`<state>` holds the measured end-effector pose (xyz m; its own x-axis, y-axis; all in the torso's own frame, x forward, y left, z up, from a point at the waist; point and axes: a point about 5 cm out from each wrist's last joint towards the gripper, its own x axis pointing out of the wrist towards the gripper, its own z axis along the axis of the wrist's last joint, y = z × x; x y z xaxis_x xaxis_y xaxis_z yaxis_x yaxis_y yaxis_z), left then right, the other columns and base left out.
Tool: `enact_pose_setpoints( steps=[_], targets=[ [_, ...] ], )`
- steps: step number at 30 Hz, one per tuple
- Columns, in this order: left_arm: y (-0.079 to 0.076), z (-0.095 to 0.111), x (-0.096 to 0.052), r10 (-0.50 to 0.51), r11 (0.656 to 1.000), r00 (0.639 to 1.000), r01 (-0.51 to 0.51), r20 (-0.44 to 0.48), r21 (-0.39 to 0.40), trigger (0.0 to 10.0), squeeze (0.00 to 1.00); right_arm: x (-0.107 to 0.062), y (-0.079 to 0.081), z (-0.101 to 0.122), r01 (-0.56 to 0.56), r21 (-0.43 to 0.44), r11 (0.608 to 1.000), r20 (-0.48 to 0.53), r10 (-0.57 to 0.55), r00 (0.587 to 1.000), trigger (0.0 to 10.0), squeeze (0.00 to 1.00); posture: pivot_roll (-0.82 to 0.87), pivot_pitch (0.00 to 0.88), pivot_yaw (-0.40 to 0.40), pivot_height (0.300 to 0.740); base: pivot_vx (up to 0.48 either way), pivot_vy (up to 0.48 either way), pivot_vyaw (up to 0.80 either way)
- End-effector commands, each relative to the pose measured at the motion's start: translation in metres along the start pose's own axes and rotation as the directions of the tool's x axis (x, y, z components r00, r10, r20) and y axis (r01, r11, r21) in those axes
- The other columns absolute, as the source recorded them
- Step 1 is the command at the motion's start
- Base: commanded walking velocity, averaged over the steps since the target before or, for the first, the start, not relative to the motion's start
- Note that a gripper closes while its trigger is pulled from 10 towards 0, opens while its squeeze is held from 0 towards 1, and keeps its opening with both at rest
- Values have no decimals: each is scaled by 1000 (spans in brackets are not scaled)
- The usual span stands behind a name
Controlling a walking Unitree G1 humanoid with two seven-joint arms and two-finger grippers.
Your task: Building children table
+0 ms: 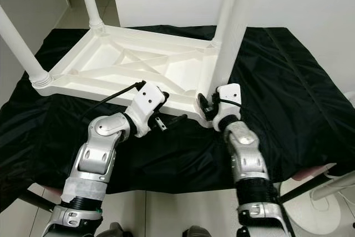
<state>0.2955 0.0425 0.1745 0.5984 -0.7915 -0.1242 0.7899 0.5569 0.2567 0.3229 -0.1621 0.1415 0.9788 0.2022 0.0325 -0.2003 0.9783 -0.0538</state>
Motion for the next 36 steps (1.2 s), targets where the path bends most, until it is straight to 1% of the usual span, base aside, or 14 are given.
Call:
enact_pose_setpoints(
  steps=[1, 4, 6, 17, 18, 19, 21, 25, 26, 30, 32, 34, 35, 36],
  targets=[
    [10, -3, 0, 260, 965, 965, -260, -7, -14, 10000, 0, -2, 5, -4, 70, 28, 997, -26, -69, 997, 10000, 0, -103, 0, 24, 740, 0, 0, 0],
    [10, -3, -1, 262, 965, 965, -262, -9, -18, 10000, 0, -2, 14, -2, 147, 44, 988, -22, -146, 989, 10000, 0, -100, 0, 23, 740, 0, 0, 0],
    [8, -4, -2, 263, 964, 965, -263, -12, -22, 10000, 0, 0, 30, 0, 248, 84, 965, -27, -246, 969, 10000, 0, -99, 0, 25, 740, 0, 0, 0],
    [10, -5, -4, 270, 963, 963, -271, -17, -17, 10000, 0, 1, 37, 8, 239, 78, 968, -13, -239, 971, 10000, 0, -82, 5, 18, 740, 0, 0, 0],
    [10, -5, -4, 272, 962, 962, -273, -17, -15, 10000, 0, 1, 38, 9, 246, 76, 966, -11, -246, 969, 10000, 639, -74, 6, 17, 740, 0, 0, 0],
    [10, -5, -5, 274, 962, 962, -274, -18, -13, 10000, 0, 1, 38, 11, 248, 80, 965, -8, -248, 969, 10000, 980, -71, 5, 17, 740, 0, 0, 0],
    [10, -5, -5, 274, 961, 961, -275, -18, -12, 10000, 0, 0, 38, 12, 249, 84, 965, -5, -250, 968, 10000, 1000, -71, 5, 17, 740, 0, 0, 0],
    [10, -4, -5, 276, 961, 961, -276, -18, -9, 10000, 0, -2, 37, 15, 220, 98, 971, 22, -223, 975, 10000, 1000, -64, 5, 15, 740, 0, 0, 0],
    [11, -4, -6, 279, 960, 960, -279, -19, -8, 10000, 0, -5, 31, 15, 175, 90, 980, 32, -179, 983, 10000, 1000, -60, 6, 11, 740, 0, 0, 0],
    [11, -4, -6, 281, 960, 960, -281, -20, -8, 10000, 0, -7, 27, 14, 148, 82, 986, 34, -151, 988, 10000, 1000, -59, 5, 10, 740, 0, 0, 0],
    [12, -5, -7, 284, 959, 959, -284, -21, -5, 10000, 0, -13, 15, 10, 8, 51, 999, 37, -10, 999, 10000, 1000, -59, 1, 11, 740, 0, 0, 0],
    [12, -5, -7, 284, 959, 959, -284, -21, -5, 10000, 0, -13, 15, 10, 8, 51, 999, 37, -10, 999, 10000, 1000, -59, 1, 11, 740, 0, 0, 0],
    [13, -5, -7, 284, 959, 959, -284, -21, -3, 10000, 0, -15, 10, 6, -63, 11, 998, 25, 63, 998, 10000, 443, -59, 0, 10, 740, 0, 0, 0],
    [14, -5, -7, 285, 959, 958, -285, -21, -1, 10000, 0, -18, 5, 1, -140, -14, 990, 6, 140, 990, 10000, 0, -62, 0, 16, 740, 0, 0, 0]
  ],
)
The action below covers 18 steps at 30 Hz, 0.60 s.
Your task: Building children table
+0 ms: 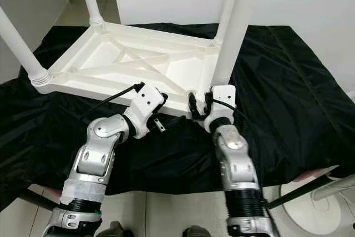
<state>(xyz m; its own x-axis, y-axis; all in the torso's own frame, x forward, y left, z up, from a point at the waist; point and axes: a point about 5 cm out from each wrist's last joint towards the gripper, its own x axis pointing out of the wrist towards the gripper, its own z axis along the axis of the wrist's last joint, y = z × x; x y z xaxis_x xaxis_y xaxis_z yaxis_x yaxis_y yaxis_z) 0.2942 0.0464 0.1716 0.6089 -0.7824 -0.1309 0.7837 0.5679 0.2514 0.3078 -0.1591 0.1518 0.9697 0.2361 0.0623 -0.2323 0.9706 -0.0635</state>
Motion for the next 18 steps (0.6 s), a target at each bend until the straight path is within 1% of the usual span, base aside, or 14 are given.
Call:
enact_pose_setpoints(
  steps=[1, 2, 3, 4, 5, 7, 8, 9, 13, 14, 15, 16, 17, 18],
  targets=[
    [13, -1, -3, 274, 962, 962, -274, -9, 3, 10000, 0, -4, 0, -10, -108, -2, 994, -25, 107, 994, 10000, 0, -62, 0, 16, 740, 0, 0, 0],
    [14, 0, -2, 272, 962, 962, -272, -5, 5, 10000, 0, -6, -5, -15, -170, -25, 985, -45, 168, 985, 10000, 0, -63, 0, 18, 740, 0, 0, 0],
    [14, 0, -2, 272, 962, 962, -272, -5, 5, 10000, 0, -6, -5, -15, -170, -25, 985, -45, 168, 985, 10000, 0, -63, 0, 18, 740, 0, 0, 0],
    [15, 1, -1, 270, 963, 963, -270, -2, 8, 10000, 0, -6, -9, -20, -214, -43, 976, -63, 211, 975, 10000, 0, -66, 0, 24, 740, 0, 0, 0],
    [15, 1, -1, 270, 963, 963, -270, -2, 8, 10000, 0, -6, -9, -20, -214, -43, 976, -63, 211, 975, 10000, 0, -66, 0, 24, 740, 0, 0, 0],
    [15, 2, 1, 262, 965, 965, -262, 4, 16, 10000, 0, -2, -12, -23, -290, -77, 954, -82, 284, 955, 10000, 0, -68, 0, 30, 740, 0, 0, 0],
    [15, 2, 1, 262, 965, 965, -262, 4, 16, 10000, 0, -2, -12, -23, -290, -77, 954, -82, 284, 955, 10000, 0, -68, 0, 30, 740, 0, 0, 0],
    [16, 4, 2, 259, 966, 966, -259, 7, 24, 10000, 0, 8, -16, -22, -322, -104, 941, -90, 314, 945, 10000, 0, -66, 0, 32, 740, 0, 0, 0],
    [17, 4, 3, 259, 965, 966, -259, 8, 36, 10000, 0, 15, -20, -20, -339, -120, 933, -108, 327, 939, 10000, 0, -62, 0, 29, 740, 0, 0, 0],
    [17, 5, 4, 259, 965, 966, -259, 9, 39, 10000, 0, 18, -22, -20, -343, -127, 931, -113, 330, 937, 6824, 0, -60, 0, 29, 740, 0, 0, 0],
    [17, 5, 4, 259, 965, 966, -259, 9, 39, 10000, 0, 18, -22, -20, -343, -127, 931, -113, 330, 937, 6824, 0, -60, 0, 29, 740, 0, 0, 0],
    [17, 5, 4, 260, 965, 966, -260, 10, 39, 10000, 0, 19, -23, -20, -355, -125, 927, -118, 341, 933, 4000, 0, -57, 0, 26, 740, 0, 0, 0],
    [17, 5, 4, 260, 965, 966, -260, 10, 39, 10000, 0, 19, -23, -20, -355, -125, 927, -118, 341, 933, 4000, 0, -57, 0, 26, 740, 0, 0, 0],
    [17, 6, 4, 262, 964, 965, -262, 12, 39, 10000, 0, 21, -25, -20, -362, -128, 923, -122, 347, 930, 0, 0, -54, 0, 24, 740, 0, 0, 0]
  ],
)
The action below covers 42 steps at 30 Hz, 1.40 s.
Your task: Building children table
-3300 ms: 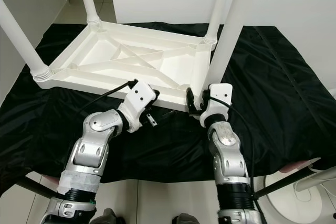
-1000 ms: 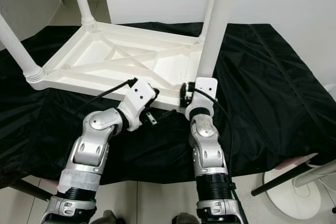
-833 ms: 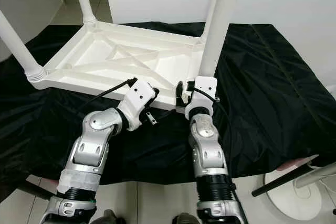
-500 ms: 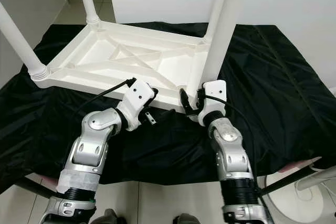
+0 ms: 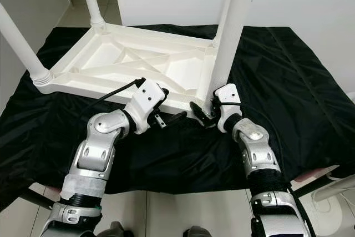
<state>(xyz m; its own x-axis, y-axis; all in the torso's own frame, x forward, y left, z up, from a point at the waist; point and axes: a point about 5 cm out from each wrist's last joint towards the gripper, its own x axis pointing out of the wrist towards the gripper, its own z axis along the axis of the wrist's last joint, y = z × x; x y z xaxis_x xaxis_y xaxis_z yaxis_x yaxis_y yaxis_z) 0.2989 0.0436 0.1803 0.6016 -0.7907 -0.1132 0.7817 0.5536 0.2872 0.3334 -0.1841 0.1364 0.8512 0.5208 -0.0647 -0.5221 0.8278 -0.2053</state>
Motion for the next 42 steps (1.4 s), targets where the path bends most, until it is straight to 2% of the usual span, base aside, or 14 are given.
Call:
enact_pose_setpoints(
  steps=[1, 7, 8, 9, 10, 22, 25, 27, 28, 29, 31, 32, 33, 42],
  targets=[
    [13, -3, 0, 269, 963, 963, -269, -16, 8, 10000, 0, 4, 1, -2, -61, -3, 998, -18, 61, 998, 0, 0, -47, 0, 17, 740, 0, 0, 0],
    [9, -3, 0, 265, 964, 964, -265, -15, 15, 10000, 0, 1, 3, -8, -98, 5, 995, -25, 98, 995, 0, 0, -42, 0, 10, 740, 0, 0, 0],
    [8, -4, 0, 263, 965, 965, -262, -15, 17, 10000, 0, 0, 6, -10, -97, 12, 995, -28, 97, 995, 3529, 0, -44, 0, 8, 740, 0, 0, 0],
    [8, -4, 0, 263, 965, 965, -262, -15, 17, 10000, 0, 0, 6, -10, -97, 12, 995, -28, 97, 995, 3529, 0, -44, 0, 8, 740, 0, 0, 0],
    [7, -4, 0, 260, 965, 965, -260, -16, 18, 10000, 0, 0, 8, -11, -95, 22, 995, -21, 96, 995, 10000, 0, -44, 0, 8, 740, 0, 0, 0],
    [7, -7, 3, 265, 964, 963, -265, -41, 3, 10000, 0, 3, 19, -8, 94, 73, 993, -15, -93, 996, 10000, 0, -59, 0, 8, 740, 0, 0, 0],
    [8, -7, 4, 257, 965, 966, -259, -38, -38, 10000, 0, 5, 32, -3, 272, 92, 958, -17, -272, 962, 10000, 0, -64, 0, 14, 740, 0, 0, 0],
    [8, -7, 4, 257, 965, 966, -259, -38, -38, 10000, 0, 5, 32, -3, 272, 92, 958, -17, -272, 962, 10000, 0, -64, 0, 14, 740, 0, 0, 0],
    [8, -9, 5, 259, 964, 964, -261, -54, -45, 10000, 0, 5, 35, -3, 401, 108, 910, -39, -399, 916, 10000, 0, -65, 0, 14, 740, 0, 0, 0],
    [8, -9, 5, 259, 964, 964, -261, -54, -45, 10000, 0, 5, 35, -3, 401, 108, 910, -39, -399, 916, 10000, 0, -65, 0, 14, 740, 0, 0, 0],
    [9, -12, 6, 276, 959, 958, -280, -75, -50, 10000, 0, 5, 41, -5, 588, 141, 797, -92, -581, 809, 10000, 0, -63, 0, 15, 740, 0, 0, 0],
    [9, -12, 6, 276, 959, 958, -280, -75, -50, 10000, 0, 5, 41, -5, 588, 141, 797, -92, -581, 809, 10000, 0, -63, 0, 15, 740, 0, 0, 0],
    [9, -13, 7, 286, 955, 955, -291, -78, -56, 10000, 0, 6, 45, -7, 624, 160, 765, -115, -614, 781, 10000, 0, -60, 0, 12, 740, 0, 0, 0],
    [15, -14, 10, 333, 938, 939, -339, -87, -68, 10000, 0, 7, 50, 1, 590, 172, 789, -95, -582, 807, 10000, 0, -63, 0, 1, 740, 0, 0, 0]
  ],
)
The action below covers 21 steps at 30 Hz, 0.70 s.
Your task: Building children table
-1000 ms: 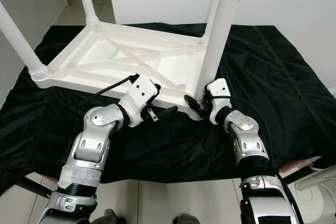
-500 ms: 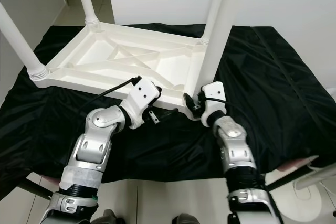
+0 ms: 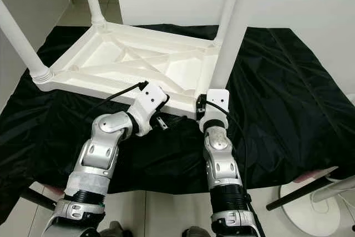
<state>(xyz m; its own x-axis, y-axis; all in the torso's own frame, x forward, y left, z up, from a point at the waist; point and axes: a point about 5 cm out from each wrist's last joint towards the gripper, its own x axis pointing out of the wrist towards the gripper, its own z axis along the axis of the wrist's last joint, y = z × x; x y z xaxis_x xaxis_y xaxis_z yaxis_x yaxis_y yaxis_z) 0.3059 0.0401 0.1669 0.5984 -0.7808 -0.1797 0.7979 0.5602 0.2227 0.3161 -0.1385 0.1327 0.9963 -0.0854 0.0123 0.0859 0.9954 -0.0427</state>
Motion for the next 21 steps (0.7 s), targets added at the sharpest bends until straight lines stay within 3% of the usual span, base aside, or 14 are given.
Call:
enact_pose_setpoints(
  steps=[1, 2, 10, 11, 13, 14, 15, 18, 21],
  targets=[
    [15, 0, 1, 349, 937, 937, -349, -3, -29, 10000, 0, -3, -1, -6, -5, 10, 1000, -38, 5, 999, 10000, 0, -63, 0, 1, 740, 0, 0, 0],
    [18, 0, 0, 359, 933, 933, -359, 3, -31, 10000, 0, -6, -4, -5, -26, 8, 1000, -25, 26, 999, 10000, 1000, -66, 0, -2, 740, 0, 0, 0],
    [20, 0, 0, 364, 931, 931, -363, 13, -20, 10000, 0, -7, -11, 0, -108, 17, 994, -8, 109, 994, 10000, 1000, -68, 0, -5, 740, 0, 0, 0],
    [21, 2, -1, 363, 932, 932, -362, 24, -6, 10000, 0, -8, -25, 7, -287, -25, 958, 15, 287, 958, 10000, 800, -83, 0, -5, 740, 0, 0, 0],
    [21, 2, -1, 363, 932, 932, -362, 24, -6, 10000, 0, -8, -25, 7, -287, -25, 958, 15, 287, 958, 10000, 800, -83, 0, -5, 740, 0, 0, 0],
    [21, 2, -1, 361, 933, 932, -361, 28, 0, 10000, 0, -8, -31, 9, -353, -62, 934, 16, 354, 935, 10000, 800, -83, 0, -5, 740, 0, 0, 0],
    [22, 2, -1, 361, 933, 932, -361, 29, 5, 10000, 0, -8, -35, 12, -400, -91, 912, 16, 403, 915, 10000, 0, -91, 0, -2, 740, 0, 0, 0],
    [25, 4, 0, 375, 927, 926, -375, 41, -22, 10000, 0, -4, -51, 14, -528, -84, 845, -6, 529, 848, 10000, 0, -84, 0, -4, 740, 0, 0, 0],
    [25, 6, 0, 376, 927, 926, -375, 46, -23, 10000, 0, -3, -54, 14, -547, -98, 831, -10, 549, 836, 10000, 0, -84, 0, -4, 740, 0, 0, 0]
  ],
)
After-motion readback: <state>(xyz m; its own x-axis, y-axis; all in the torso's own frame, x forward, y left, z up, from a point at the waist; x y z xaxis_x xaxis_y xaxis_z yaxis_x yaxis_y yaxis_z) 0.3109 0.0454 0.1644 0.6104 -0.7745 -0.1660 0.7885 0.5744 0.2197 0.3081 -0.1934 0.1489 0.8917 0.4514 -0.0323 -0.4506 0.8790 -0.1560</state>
